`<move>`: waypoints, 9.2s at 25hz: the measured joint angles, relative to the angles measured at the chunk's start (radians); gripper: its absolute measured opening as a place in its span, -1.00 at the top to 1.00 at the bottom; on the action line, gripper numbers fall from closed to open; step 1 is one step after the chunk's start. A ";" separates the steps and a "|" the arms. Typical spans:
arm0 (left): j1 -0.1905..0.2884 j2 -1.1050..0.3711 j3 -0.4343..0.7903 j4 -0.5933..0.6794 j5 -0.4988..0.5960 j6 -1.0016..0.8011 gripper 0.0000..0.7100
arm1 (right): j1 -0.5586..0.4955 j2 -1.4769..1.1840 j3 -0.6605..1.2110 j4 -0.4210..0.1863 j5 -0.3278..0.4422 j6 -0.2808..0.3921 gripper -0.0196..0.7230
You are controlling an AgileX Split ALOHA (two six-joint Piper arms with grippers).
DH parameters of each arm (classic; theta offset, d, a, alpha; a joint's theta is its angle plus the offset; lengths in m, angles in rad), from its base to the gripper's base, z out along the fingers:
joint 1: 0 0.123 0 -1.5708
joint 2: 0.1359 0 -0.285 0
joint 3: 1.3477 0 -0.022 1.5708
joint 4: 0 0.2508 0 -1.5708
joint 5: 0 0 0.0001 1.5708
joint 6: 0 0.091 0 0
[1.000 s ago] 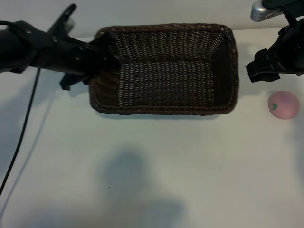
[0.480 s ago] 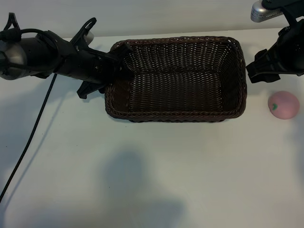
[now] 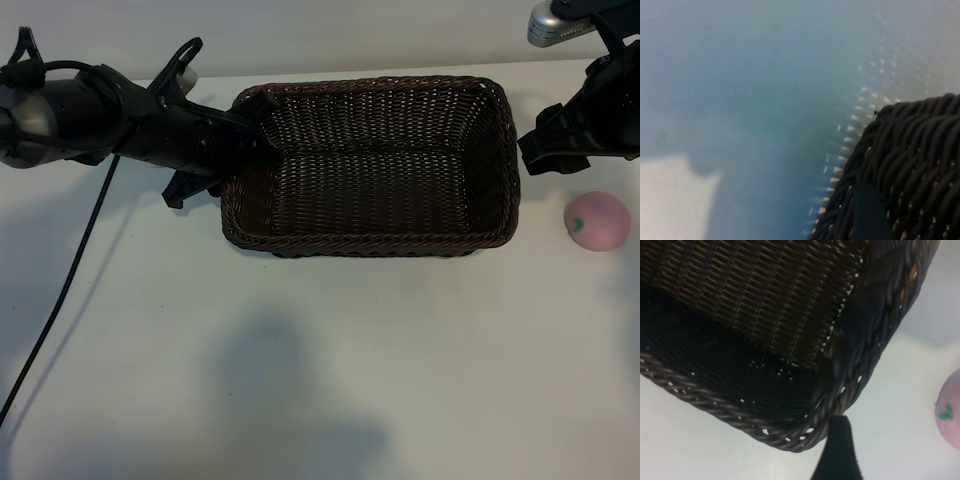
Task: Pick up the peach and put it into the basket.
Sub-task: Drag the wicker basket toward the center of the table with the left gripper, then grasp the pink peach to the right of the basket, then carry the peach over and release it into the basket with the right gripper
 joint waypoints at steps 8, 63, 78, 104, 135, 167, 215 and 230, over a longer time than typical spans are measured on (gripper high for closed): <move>0.000 -0.004 0.000 -0.005 0.019 0.000 -0.57 | 0.000 0.000 0.000 0.000 0.005 0.000 -0.57; 0.496 -0.938 -0.214 0.667 0.851 0.191 -0.68 | 0.000 0.000 0.000 0.000 0.027 -0.001 -0.57; 0.457 -1.715 0.473 0.626 0.738 0.263 -0.68 | 0.000 0.000 0.000 0.000 0.037 -0.001 -0.57; 0.397 -1.881 0.701 0.847 0.754 0.087 -0.58 | 0.000 0.000 0.000 0.000 0.036 -0.001 -0.57; 0.105 -2.029 0.701 0.840 0.756 0.085 -0.52 | -0.157 0.184 0.000 -0.264 -0.076 0.292 -0.57; 0.105 -2.029 0.701 0.840 0.756 0.084 -0.51 | -0.163 0.284 -0.173 -0.248 0.076 0.290 0.83; 0.105 -2.029 0.701 0.840 0.756 0.076 -0.50 | 0.289 0.497 -0.318 -0.154 -0.153 0.288 0.79; 0.105 -2.029 0.701 0.840 0.756 0.076 -0.50 | 0.289 0.454 -0.324 -0.154 -0.093 0.264 -0.94</move>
